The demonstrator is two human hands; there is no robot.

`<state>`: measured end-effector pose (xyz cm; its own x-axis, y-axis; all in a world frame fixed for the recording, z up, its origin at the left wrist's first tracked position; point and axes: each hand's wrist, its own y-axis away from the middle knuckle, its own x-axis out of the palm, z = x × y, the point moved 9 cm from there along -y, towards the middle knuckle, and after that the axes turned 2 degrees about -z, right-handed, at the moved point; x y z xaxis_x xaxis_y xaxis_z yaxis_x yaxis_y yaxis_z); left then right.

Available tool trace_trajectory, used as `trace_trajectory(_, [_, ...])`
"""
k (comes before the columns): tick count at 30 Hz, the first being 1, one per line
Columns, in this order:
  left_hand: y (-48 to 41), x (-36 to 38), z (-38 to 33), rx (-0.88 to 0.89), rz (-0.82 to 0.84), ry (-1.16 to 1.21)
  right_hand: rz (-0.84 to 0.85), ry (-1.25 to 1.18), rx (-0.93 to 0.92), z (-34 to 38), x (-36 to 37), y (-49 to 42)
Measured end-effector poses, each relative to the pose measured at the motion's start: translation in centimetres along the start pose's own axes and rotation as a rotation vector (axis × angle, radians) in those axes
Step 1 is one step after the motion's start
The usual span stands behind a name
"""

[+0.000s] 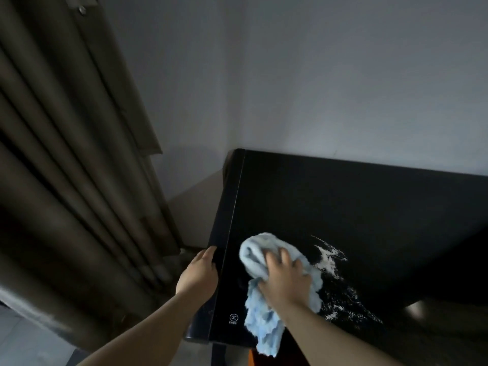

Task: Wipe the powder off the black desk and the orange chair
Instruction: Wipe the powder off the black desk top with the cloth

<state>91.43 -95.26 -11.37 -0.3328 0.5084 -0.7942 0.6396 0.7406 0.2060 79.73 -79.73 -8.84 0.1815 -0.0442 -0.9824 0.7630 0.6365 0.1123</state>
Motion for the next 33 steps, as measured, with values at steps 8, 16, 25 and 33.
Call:
trace_trajectory(8, [-0.1,1.6,2.1,-0.036,0.120,-0.073,0.160,-0.076,-0.127,6.9,3.5,1.7])
trace_trajectory(16, [1.0,-1.6,4.6,-0.099,0.018,-0.106,-0.077,-0.067,-0.044,3.3,-1.2,0.1])
trace_trajectory(25, [3.1,-4.1,8.7,-0.251,-0.085,-0.070,0.080,0.002,-0.290,10.0,3.5,3.6])
trace_trajectory(33, [3.0,-3.6,5.3,-0.128,-0.091,-0.042,-0.045,-0.045,-0.119,6.1,1.0,2.0])
